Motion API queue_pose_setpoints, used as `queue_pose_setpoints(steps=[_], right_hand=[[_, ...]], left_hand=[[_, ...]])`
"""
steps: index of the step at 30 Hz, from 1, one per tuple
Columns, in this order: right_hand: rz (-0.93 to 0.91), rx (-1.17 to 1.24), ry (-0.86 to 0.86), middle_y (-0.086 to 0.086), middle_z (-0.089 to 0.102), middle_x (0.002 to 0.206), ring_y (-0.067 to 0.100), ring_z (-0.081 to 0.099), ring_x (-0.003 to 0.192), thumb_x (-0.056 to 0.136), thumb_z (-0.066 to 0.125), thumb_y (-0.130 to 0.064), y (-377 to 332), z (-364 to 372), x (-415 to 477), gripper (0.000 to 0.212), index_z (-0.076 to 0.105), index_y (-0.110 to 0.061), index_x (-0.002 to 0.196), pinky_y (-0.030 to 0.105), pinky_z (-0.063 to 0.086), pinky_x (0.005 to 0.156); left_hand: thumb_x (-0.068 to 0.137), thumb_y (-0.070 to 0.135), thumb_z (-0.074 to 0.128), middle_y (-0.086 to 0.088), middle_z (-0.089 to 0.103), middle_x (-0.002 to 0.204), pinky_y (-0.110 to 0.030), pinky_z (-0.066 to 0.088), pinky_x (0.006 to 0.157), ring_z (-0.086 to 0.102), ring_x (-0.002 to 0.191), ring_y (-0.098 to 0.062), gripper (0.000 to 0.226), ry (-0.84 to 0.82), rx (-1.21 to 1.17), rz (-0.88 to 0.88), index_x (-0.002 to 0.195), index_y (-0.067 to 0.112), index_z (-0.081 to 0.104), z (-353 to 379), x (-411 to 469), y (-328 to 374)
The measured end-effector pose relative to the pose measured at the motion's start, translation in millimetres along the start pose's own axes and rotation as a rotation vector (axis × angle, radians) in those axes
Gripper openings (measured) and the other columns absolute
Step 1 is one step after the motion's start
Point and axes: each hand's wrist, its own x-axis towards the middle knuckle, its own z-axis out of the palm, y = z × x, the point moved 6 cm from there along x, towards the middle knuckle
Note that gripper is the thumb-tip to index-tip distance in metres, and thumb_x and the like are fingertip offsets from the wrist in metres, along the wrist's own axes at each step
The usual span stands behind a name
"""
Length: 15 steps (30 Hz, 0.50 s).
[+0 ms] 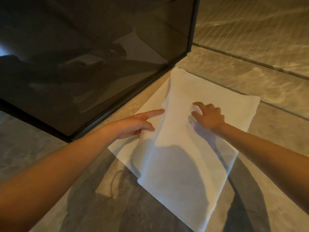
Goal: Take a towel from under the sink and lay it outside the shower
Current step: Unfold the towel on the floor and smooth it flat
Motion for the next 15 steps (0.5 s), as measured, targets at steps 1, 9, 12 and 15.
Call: queue_pose_setpoints(steps=[1, 9, 12, 15], right_hand=[[-0.015, 0.155, -0.014, 0.015, 0.056, 0.127, 0.039, 0.053, 0.112, 0.098, 0.038, -0.043, -14, -13, 6, 0.041, 0.046, -0.032, 0.136, 0.051, 0.041, 0.096], [0.072, 0.474, -0.283, 0.013, 0.06, 0.129, 0.032, 0.064, 0.108, 0.095, 0.057, -0.02, -70, -22, 21, 0.038, 0.056, -0.013, 0.133, 0.045, 0.059, 0.081], [0.089, 0.504, -0.095, 0.014, 0.054, 0.137, 0.03, 0.066, 0.1, 0.082, 0.063, -0.002, -36, -35, 26, 0.056, 0.052, -0.007, 0.137, 0.044, 0.058, 0.085], [0.03, 0.666, -0.015, 0.001, 0.047, 0.143, 0.012, 0.064, 0.087, 0.077, 0.066, 0.006, -3, -48, 21, 0.069, 0.051, -0.016, 0.141, 0.027, 0.061, 0.068]], left_hand=[[0.091, 0.004, 0.055, 0.026, 0.041, 0.139, -0.025, 0.052, 0.093, 0.058, 0.118, -0.005, 0.065, -0.029, 0.008, 0.012, 0.132, 0.055, 0.052, 8, 1, 5], [0.084, 0.013, 0.057, 0.019, 0.032, 0.154, -0.031, 0.031, 0.113, 0.029, 0.14, -0.003, 0.068, -0.144, 0.335, 0.084, 0.135, 0.058, 0.045, 61, 8, 23], [0.083, 0.016, 0.058, 0.018, 0.04, 0.15, -0.024, 0.04, 0.104, 0.04, 0.135, -0.004, 0.064, -0.163, 0.217, 0.082, 0.134, 0.053, 0.05, 59, 4, 19], [0.087, 0.007, 0.057, 0.015, 0.042, 0.148, -0.027, 0.05, 0.095, 0.055, 0.124, -0.01, 0.061, -0.16, 0.069, 0.045, 0.131, 0.05, 0.056, 58, 1, 15]])
